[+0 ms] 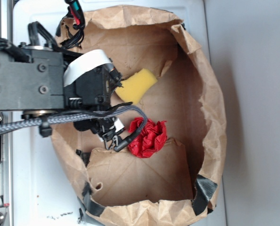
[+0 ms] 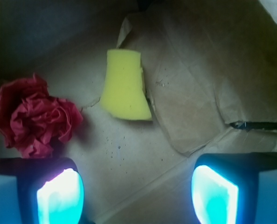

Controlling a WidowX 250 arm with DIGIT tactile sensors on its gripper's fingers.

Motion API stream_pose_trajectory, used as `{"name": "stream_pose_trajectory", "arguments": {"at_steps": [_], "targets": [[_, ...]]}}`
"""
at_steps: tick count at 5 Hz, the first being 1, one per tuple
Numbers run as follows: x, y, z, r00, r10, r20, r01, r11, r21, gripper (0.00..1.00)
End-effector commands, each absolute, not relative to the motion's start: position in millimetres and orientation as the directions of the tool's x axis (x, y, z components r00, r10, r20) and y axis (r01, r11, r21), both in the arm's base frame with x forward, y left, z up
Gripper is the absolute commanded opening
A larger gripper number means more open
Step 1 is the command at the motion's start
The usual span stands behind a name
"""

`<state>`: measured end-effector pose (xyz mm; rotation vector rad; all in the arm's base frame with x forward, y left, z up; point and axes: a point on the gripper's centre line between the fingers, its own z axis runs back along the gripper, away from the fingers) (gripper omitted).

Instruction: Grab the green sponge.

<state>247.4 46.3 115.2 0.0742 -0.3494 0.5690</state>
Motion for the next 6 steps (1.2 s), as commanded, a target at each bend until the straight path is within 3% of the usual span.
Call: {"name": "stream_pose_trajectory", "arguments": {"at_steps": [1,5,6], "targets": [[280,56,122,0.744,0.535,0.401,-0.572,0.820,-0.032,1.00],[324,73,99,0.730,0.554,0.400,-0.598,0.801,-0.017,1.00],[327,76,94,0.722,0.564,0.401,-0.613,0.790,-0.006,1.00]]}}
